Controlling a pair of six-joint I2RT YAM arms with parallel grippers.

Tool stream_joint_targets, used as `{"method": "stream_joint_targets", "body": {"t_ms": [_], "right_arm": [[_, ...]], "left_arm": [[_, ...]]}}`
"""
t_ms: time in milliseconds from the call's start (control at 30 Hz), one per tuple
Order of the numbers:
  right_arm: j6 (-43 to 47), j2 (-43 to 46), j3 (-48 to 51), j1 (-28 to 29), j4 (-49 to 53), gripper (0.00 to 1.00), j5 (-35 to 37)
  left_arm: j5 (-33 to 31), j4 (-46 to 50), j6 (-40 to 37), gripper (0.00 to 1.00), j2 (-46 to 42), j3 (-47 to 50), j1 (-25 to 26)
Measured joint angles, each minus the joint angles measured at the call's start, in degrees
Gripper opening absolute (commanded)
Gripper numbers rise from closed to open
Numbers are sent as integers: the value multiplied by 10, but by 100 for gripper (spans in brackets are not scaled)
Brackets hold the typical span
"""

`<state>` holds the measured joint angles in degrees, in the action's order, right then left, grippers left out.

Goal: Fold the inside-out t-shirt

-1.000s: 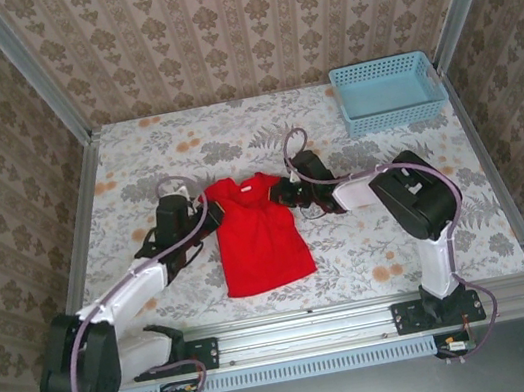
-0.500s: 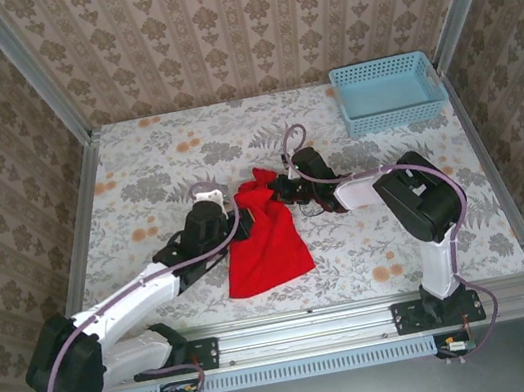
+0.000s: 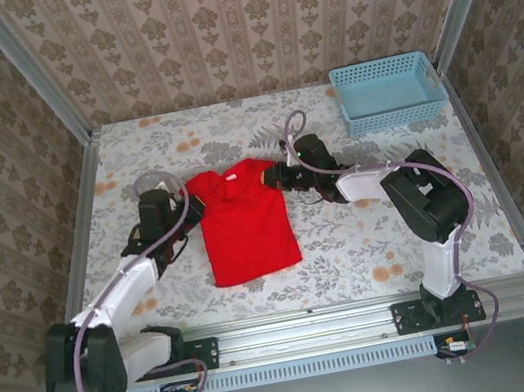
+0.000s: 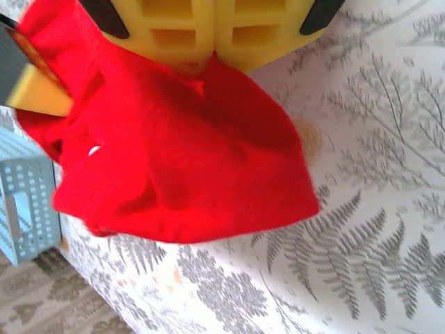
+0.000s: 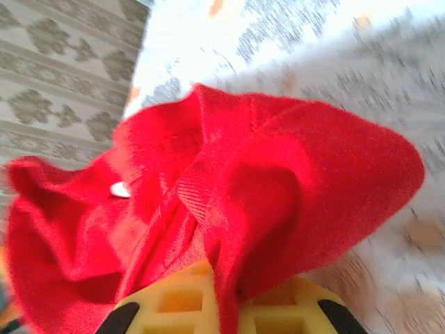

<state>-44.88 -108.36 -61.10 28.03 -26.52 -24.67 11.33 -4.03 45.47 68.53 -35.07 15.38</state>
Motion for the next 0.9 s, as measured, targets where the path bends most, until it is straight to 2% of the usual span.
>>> {"method": "stream_joint_targets", "body": {"t_ms": [167, 267, 333, 467, 600, 700, 800, 900], "right_arm": [[32, 1, -115, -23, 24, 0, -12], [54, 20, -151, -30, 27, 0, -13], [68, 46, -149, -31, 30, 0, -14], [91, 104, -81, -22, 19, 0, -14], [99, 142, 56, 5, -8, 0, -8], [94, 145, 169, 37, -21, 0, 5], [86, 152, 242, 61, -13, 0, 19], [85, 188, 269, 64, -5, 0, 40]], "left_arm": [[50, 0, -1, 0, 71, -128, -50], [70, -16, -6, 0, 61, -176, -65], [75, -24, -15, 0, 28, -175, -58], [69, -43, -27, 0, -79, -90, 3], [52, -45, -28, 0, -182, 67, 80], [36, -21, -18, 0, -218, 156, 125], [25, -11, -2, 0, -240, 197, 167], [16, -14, 12, 0, -249, 198, 192]]}}
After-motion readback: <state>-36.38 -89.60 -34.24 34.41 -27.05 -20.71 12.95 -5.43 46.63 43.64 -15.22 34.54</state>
